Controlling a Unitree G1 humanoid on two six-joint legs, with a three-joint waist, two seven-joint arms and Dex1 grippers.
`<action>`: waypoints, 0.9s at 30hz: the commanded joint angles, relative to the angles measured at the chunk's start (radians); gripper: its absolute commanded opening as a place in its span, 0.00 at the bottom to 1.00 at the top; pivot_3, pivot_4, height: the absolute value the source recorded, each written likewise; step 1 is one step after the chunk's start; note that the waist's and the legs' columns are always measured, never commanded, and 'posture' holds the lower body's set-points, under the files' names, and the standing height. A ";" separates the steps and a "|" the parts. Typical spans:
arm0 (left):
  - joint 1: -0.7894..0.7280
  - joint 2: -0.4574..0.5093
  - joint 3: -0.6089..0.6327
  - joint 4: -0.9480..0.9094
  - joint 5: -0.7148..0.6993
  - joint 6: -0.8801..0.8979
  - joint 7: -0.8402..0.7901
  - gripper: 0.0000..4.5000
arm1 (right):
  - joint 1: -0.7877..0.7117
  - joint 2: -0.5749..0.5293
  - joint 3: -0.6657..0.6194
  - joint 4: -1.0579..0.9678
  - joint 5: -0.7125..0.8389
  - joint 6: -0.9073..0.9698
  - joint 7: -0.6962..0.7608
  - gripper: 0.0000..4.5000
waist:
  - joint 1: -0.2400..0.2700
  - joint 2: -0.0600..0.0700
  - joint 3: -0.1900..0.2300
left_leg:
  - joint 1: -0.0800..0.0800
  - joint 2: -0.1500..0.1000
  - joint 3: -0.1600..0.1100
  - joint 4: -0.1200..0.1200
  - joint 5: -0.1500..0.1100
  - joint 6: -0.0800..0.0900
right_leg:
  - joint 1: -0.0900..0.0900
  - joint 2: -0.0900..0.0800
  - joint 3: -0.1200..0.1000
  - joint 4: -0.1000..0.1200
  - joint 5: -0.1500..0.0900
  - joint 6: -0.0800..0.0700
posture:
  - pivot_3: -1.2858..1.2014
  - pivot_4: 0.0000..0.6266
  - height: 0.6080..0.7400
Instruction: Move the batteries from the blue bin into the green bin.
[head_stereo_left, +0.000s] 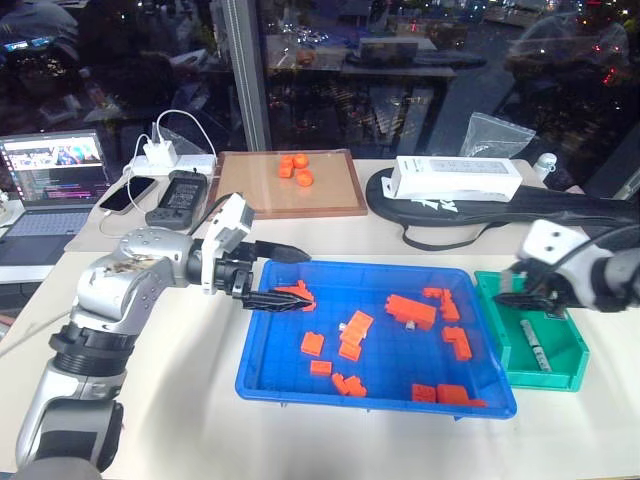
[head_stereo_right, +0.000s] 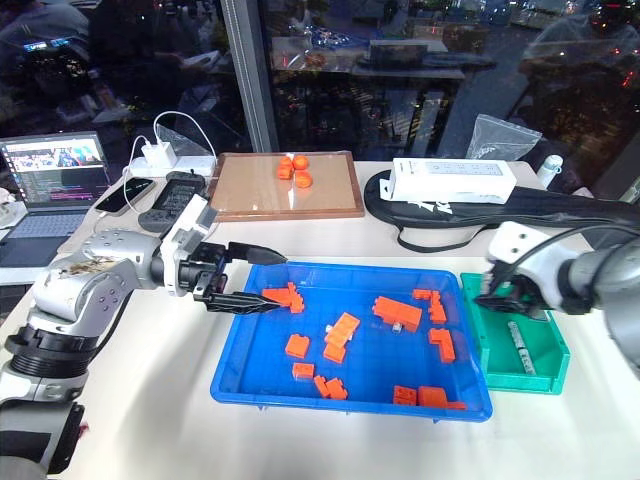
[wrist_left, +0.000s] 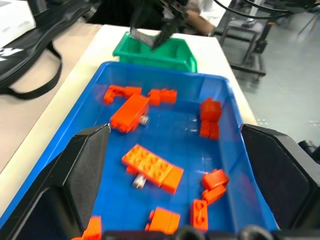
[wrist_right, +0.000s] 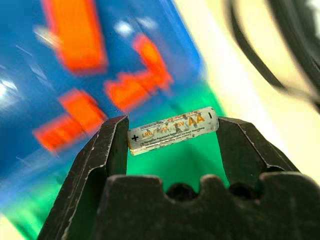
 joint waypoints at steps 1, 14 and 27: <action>-0.018 -0.002 0.015 -0.015 -0.010 0.003 0.005 1.00 | 0.018 -0.022 -0.033 0.043 -0.021 -0.068 0.007 0.55 | -0.008 0.000 0.000 | 0.000 0.000 -0.001 0.000 0.000 0.000 | 0.000 0.000 0.000 0.000 0.000 0.000 | 0.52 0.24 1.00; 0.033 0.019 0.027 -0.066 -0.013 0.020 0.031 1.00 | -0.048 0.043 0.054 0.084 -0.024 -0.086 0.025 0.98 | -0.016 0.003 0.001 | 0.001 -0.001 -0.002 0.001 0.000 0.000 | 0.001 0.000 0.001 0.001 -0.001 0.003 | 0.52 0.24 1.00; 0.065 0.052 0.033 -0.097 -0.019 0.025 0.032 1.00 | -0.264 0.142 0.100 -0.178 0.159 0.096 0.076 0.98 | -0.017 0.003 0.001 | 0.001 0.000 -0.003 0.000 0.000 0.000 | 0.000 0.000 0.001 0.001 -0.001 0.002 | 0.52 0.24 1.00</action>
